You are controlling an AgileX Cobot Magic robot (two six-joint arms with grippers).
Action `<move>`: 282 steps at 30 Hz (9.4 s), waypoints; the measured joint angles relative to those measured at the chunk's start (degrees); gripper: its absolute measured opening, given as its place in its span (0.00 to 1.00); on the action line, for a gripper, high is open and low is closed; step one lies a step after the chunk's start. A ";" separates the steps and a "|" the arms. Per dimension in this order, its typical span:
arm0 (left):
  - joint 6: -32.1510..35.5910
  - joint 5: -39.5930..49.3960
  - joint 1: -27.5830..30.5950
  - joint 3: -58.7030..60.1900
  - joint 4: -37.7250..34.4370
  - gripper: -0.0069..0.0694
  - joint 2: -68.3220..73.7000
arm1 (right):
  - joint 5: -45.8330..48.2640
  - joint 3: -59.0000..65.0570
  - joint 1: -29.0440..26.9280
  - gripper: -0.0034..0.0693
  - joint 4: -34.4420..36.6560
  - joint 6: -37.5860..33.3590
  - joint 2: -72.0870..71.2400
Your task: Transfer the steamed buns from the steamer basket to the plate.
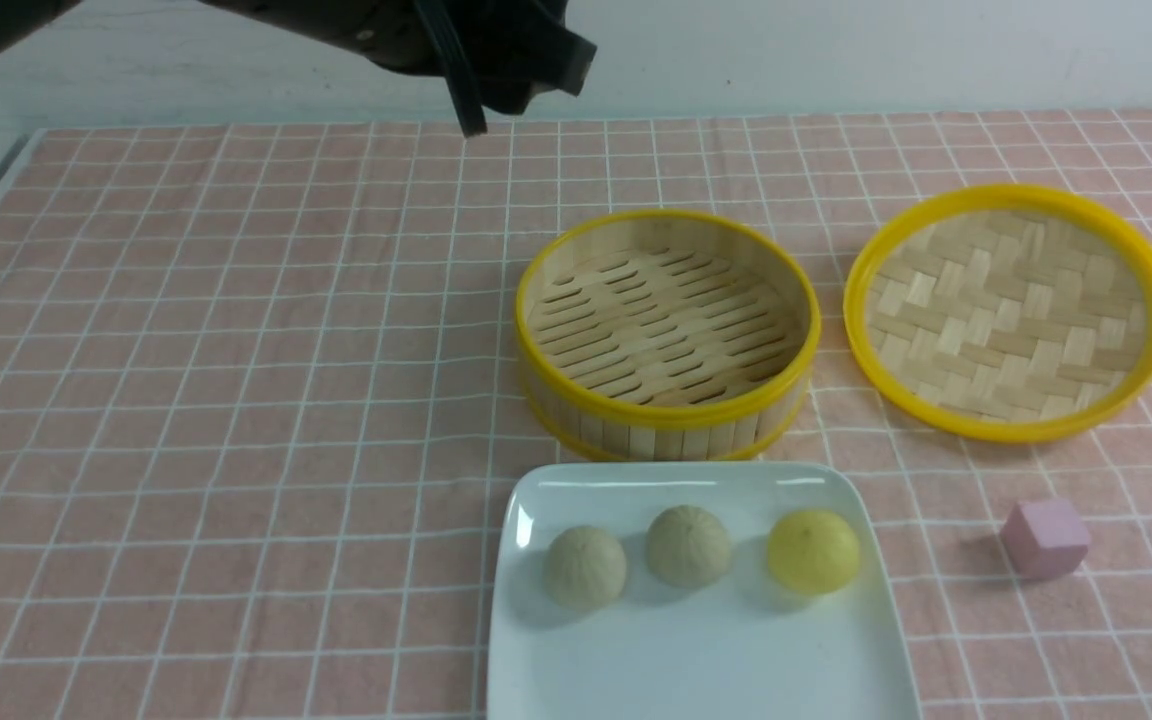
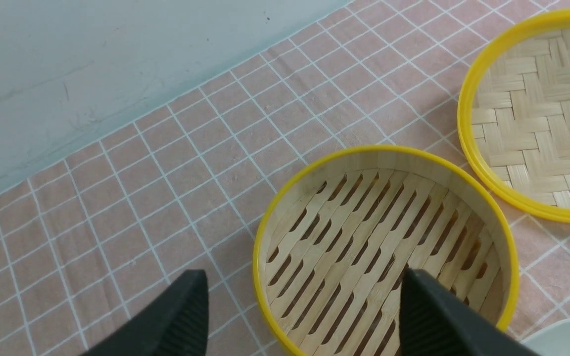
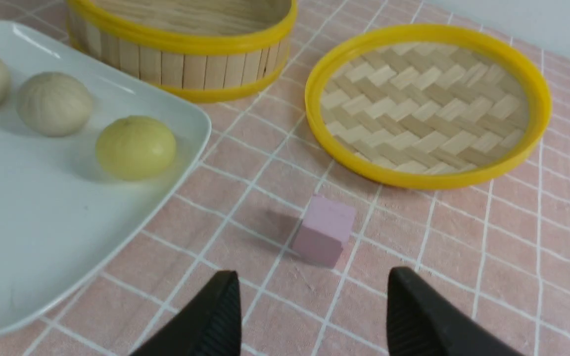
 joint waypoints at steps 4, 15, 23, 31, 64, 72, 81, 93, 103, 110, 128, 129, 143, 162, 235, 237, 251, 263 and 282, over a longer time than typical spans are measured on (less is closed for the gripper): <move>0.00 -1.01 0.00 0.00 0.00 0.75 0.00 | 0.12 0.07 0.00 0.56 -0.12 1.12 0.00; 0.00 -2.60 0.00 0.00 -0.34 0.74 0.00 | 0.12 0.07 0.00 0.38 0.01 1.33 0.00; 0.00 -4.72 0.00 0.00 -4.01 0.74 0.00 | 0.12 0.07 0.00 0.35 0.01 1.33 0.00; 0.00 -4.61 0.00 0.00 -7.68 0.74 0.05 | 0.12 0.07 0.00 0.35 0.01 1.33 0.00; -18.38 -11.21 31.14 38.95 9.10 0.74 -29.59 | 0.12 0.11 0.00 0.37 0.02 1.33 0.00; -22.16 -15.98 44.23 61.29 9.10 0.74 -47.49 | 0.12 0.11 0.00 0.37 0.02 1.33 0.00; -23.99 -22.51 44.96 80.23 9.10 0.74 -68.37 | 0.12 0.11 0.00 0.37 0.02 1.33 0.00; -23.99 -19.26 44.96 88.48 9.10 0.74 -82.25 | 0.12 0.11 0.00 0.38 0.02 1.33 0.00; -24.01 -13.55 44.96 90.93 8.86 0.74 -88.34 | 0.12 0.11 0.00 0.38 0.02 1.33 0.00; -24.01 -12.96 44.96 91.11 8.86 0.74 -88.47 | 0.19 0.11 0.00 0.38 0.02 1.33 0.00; -23.46 -14.34 43.94 91.29 5.26 0.74 -88.53 | 0.19 0.11 0.00 0.38 0.02 1.33 0.00; -23.34 -14.34 43.19 91.29 5.26 0.74 -88.53 | 0.19 0.11 0.00 0.38 0.02 1.33 0.00; -23.34 -14.41 38.51 91.34 4.80 0.74 -88.53 | 0.19 0.11 0.00 0.38 0.02 1.33 0.00; -13.66 -14.64 38.30 91.34 -2.04 0.74 -88.53 | 0.19 0.11 0.00 0.38 0.02 1.33 0.00; -13.62 -14.69 34.22 91.34 -2.34 0.74 -88.53 | -7.93 8.47 -0.23 0.38 4.57 1.33 0.00; -13.62 -14.69 34.22 91.34 -2.34 0.74 -88.53 | -8.08 9.34 -1.43 0.38 4.75 1.33 0.00; -13.62 -14.74 34.22 91.34 -2.36 0.74 -88.53 | -8.73 10.22 -23.57 0.38 7.44 1.33 0.00; -13.62 -14.74 34.22 91.34 -2.36 0.74 -88.53 | -14.57 15.97 -27.34 0.38 10.69 1.33 0.00; -13.62 -14.74 34.22 91.34 -2.36 0.74 -88.53 | -15.10 16.10 -27.34 0.38 10.78 1.33 0.00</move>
